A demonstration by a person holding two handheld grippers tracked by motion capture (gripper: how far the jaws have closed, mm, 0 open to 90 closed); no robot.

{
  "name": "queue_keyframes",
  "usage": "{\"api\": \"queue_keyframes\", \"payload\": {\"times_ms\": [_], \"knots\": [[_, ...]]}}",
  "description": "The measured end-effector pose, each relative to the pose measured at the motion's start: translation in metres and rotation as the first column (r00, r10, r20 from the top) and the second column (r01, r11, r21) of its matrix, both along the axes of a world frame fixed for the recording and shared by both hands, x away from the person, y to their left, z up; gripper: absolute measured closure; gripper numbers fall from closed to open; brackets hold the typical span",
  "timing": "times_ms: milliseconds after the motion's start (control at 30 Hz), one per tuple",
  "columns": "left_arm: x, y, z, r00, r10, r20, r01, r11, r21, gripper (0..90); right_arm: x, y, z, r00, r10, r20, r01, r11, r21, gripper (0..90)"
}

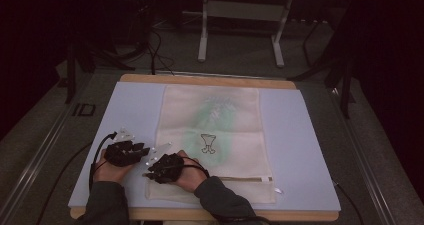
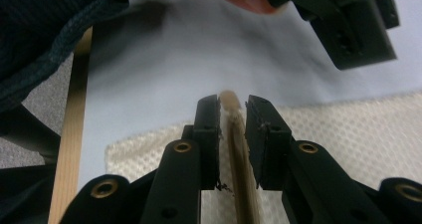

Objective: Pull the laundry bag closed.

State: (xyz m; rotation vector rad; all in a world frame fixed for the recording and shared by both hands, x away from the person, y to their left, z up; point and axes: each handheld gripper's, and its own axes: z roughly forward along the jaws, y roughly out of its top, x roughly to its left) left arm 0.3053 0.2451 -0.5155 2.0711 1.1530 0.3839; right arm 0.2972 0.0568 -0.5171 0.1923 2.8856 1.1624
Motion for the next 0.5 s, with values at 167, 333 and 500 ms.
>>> {"api": "queue_keyframes", "payload": {"times_ms": [167,333,500], "knots": [[0.0,0.0,0.0,1.0,0.003,0.001,-0.003,1.0,-0.003,65.1,-0.001,0.008,-0.002,1.0,0.001,0.005,-0.001,0.9999,-0.012,75.6],[0.0,0.001,0.0,1.0,0.005,0.002,-0.005,1.0,-0.006,65.1,0.0,0.015,-0.002,0.9998,-0.001,0.02,0.002,0.9998,-0.022,75.7],[0.0,0.003,0.0,0.9999,0.011,0.004,-0.01,0.9999,-0.01,65.2,0.001,0.021,-0.006,0.9998,-0.003,0.018,0.004,0.9993,-0.038,75.8]]}}
